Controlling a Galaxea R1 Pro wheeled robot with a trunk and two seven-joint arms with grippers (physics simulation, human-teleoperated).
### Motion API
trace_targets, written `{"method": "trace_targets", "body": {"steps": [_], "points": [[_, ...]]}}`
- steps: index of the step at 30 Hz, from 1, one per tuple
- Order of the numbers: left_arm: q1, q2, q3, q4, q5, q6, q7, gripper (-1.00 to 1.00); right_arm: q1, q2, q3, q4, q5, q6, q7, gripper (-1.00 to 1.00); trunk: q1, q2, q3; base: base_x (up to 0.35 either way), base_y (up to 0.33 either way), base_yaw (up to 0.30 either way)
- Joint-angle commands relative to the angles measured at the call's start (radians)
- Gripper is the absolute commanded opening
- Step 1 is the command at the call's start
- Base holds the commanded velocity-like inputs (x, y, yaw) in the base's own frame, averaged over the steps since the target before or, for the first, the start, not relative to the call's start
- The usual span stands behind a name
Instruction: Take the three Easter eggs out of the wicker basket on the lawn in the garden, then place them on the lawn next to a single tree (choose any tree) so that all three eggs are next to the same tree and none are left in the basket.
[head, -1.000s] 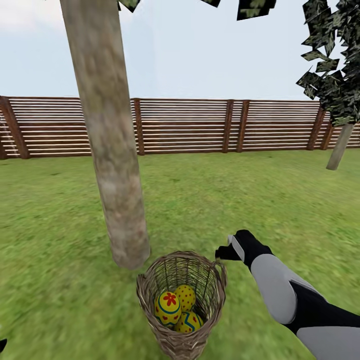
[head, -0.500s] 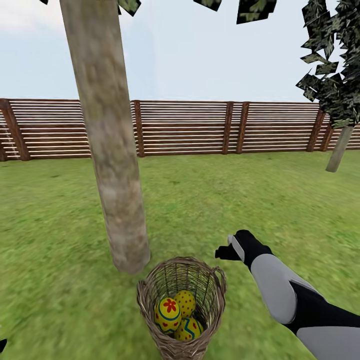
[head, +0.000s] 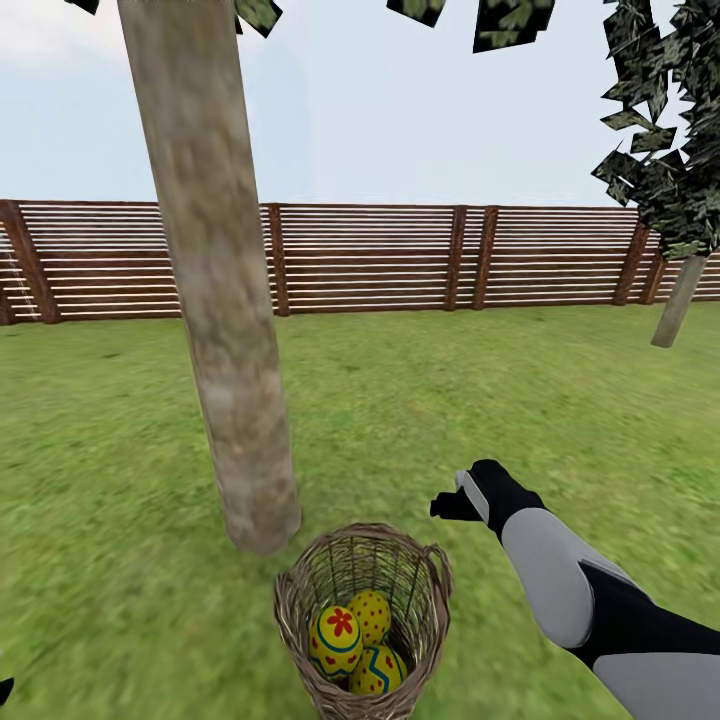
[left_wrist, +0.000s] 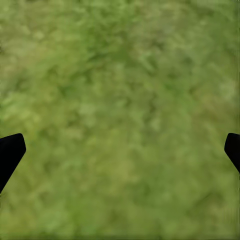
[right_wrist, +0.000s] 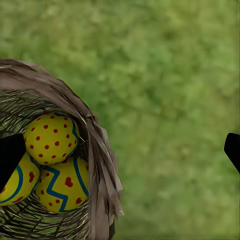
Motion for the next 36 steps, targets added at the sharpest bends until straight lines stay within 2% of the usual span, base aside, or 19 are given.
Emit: {"method": "trace_targets", "body": {"steps": [1,5,14,30,36], "points": [[0.000,0.000,0.001,-0.001,0.007,0.005,0.000,1.00,-0.001,0.001,-0.007,-0.002,0.009,0.004,0.003,1.00,0.000,0.000,-0.001,0.000,0.000,0.000],[0.000,0.000,0.001,-0.001,0.008,0.005,0.000,1.00,0.000,0.001,-0.007,-0.001,0.009,0.004,0.002,1.00,0.000,0.000,-0.001,0.000,0.000,0.000],[0.000,0.000,0.001,-0.001,0.008,0.004,0.000,1.00,0.000,0.001,-0.007,-0.001,0.009,0.005,0.002,1.00,-0.035,0.063,0.027,0.000,0.000,0.000],[0.000,-0.001,0.001,-0.009,0.004,0.005,-0.001,1.00,0.000,0.001,-0.007,-0.001,0.009,0.006,0.002,1.00,-0.035,0.063,0.027,0.000,0.000,0.000],[0.000,0.000,0.001,-0.011,0.004,0.005,-0.002,1.00,0.000,0.001,-0.007,-0.001,0.010,0.005,0.002,1.00,-0.058,0.105,0.046,0.000,0.000,0.000]]}}
